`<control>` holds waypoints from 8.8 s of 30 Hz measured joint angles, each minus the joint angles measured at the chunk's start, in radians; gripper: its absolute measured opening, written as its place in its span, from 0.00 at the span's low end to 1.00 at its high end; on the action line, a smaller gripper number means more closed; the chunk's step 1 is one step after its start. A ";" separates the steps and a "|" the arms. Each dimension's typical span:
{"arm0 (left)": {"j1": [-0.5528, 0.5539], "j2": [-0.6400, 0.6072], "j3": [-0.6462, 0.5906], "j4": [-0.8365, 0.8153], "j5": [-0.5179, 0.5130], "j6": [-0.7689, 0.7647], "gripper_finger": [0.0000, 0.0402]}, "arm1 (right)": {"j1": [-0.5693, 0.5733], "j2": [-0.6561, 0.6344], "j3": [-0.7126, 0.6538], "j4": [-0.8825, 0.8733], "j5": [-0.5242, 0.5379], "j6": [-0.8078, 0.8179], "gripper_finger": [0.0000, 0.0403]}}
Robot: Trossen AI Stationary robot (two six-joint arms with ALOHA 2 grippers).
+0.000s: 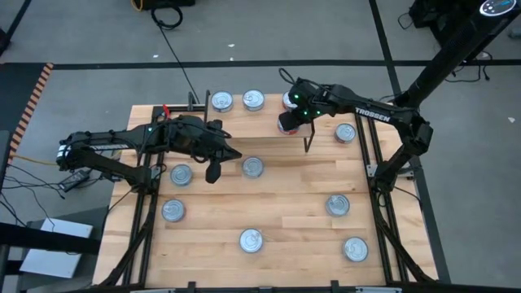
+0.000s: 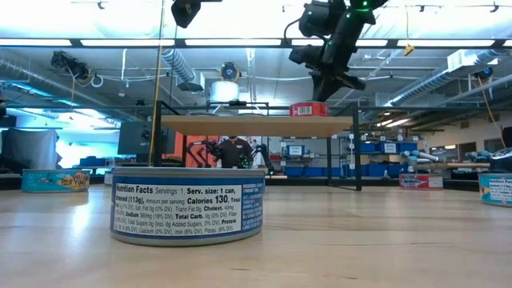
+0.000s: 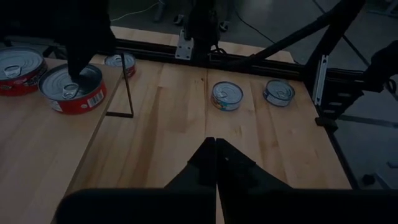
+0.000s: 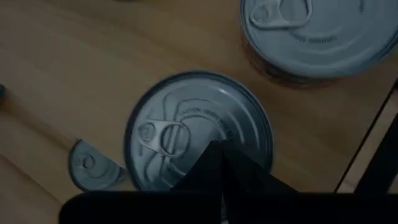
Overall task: Stack canned seafood by type on shelf
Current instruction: Put the red tuna can on the shelf, then put the yellow-blue tuna can on the shelf
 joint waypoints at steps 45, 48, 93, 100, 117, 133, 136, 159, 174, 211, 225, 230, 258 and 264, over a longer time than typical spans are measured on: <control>0.217 0.145 0.000 0.135 0.073 -0.055 0.00 | 0.059 -0.273 0.217 -0.294 -0.328 -0.563 0.01; 0.173 0.146 0.000 0.133 0.039 -0.055 0.00 | 0.059 -0.325 0.195 -0.319 -0.422 -0.625 0.01; 0.109 0.151 0.000 -0.016 0.143 -0.023 0.01 | 0.880 -0.550 -0.615 -0.265 -0.115 0.324 0.02; 0.109 0.151 0.000 -0.016 0.113 -0.052 0.01 | 0.881 -0.550 -0.786 -0.129 -0.097 0.362 0.02; 0.103 0.151 0.000 -0.035 0.116 -0.049 0.01 | 0.880 -0.550 -0.854 0.102 -0.026 0.445 0.04; 0.021 0.386 0.000 -0.115 0.115 0.187 0.00 | 0.901 -0.550 -0.855 0.102 -0.096 0.474 0.19; 0.003 0.402 0.000 -0.105 0.094 0.182 0.00 | 0.916 -0.547 -0.855 0.102 -0.095 0.425 0.21; -0.014 0.368 0.024 -0.126 0.066 0.133 0.00 | 0.807 -0.368 -0.821 0.501 -0.076 0.244 0.03; 0.006 0.368 0.079 -0.081 0.072 0.178 0.00 | 0.970 -0.395 -0.720 0.447 -0.071 0.133 0.31; 0.007 0.368 0.079 -0.179 0.062 0.204 0.01 | 1.000 -0.145 -0.667 0.458 0.025 -0.095 0.01; 0.007 0.368 0.078 -0.153 0.060 0.204 0.01 | 0.833 -0.244 -0.665 0.681 -0.346 0.145 0.01; 0.007 0.368 0.078 -0.154 0.060 0.202 0.01 | 0.797 -0.191 -0.685 0.703 -0.438 0.204 0.01; 0.007 0.369 0.072 -0.146 0.075 0.122 0.01 | 0.791 -0.299 -0.738 0.514 -0.347 0.241 0.18; 0.027 0.369 0.005 -0.025 0.128 0.115 0.00 | 0.933 -0.291 -0.738 0.465 -0.132 0.172 0.33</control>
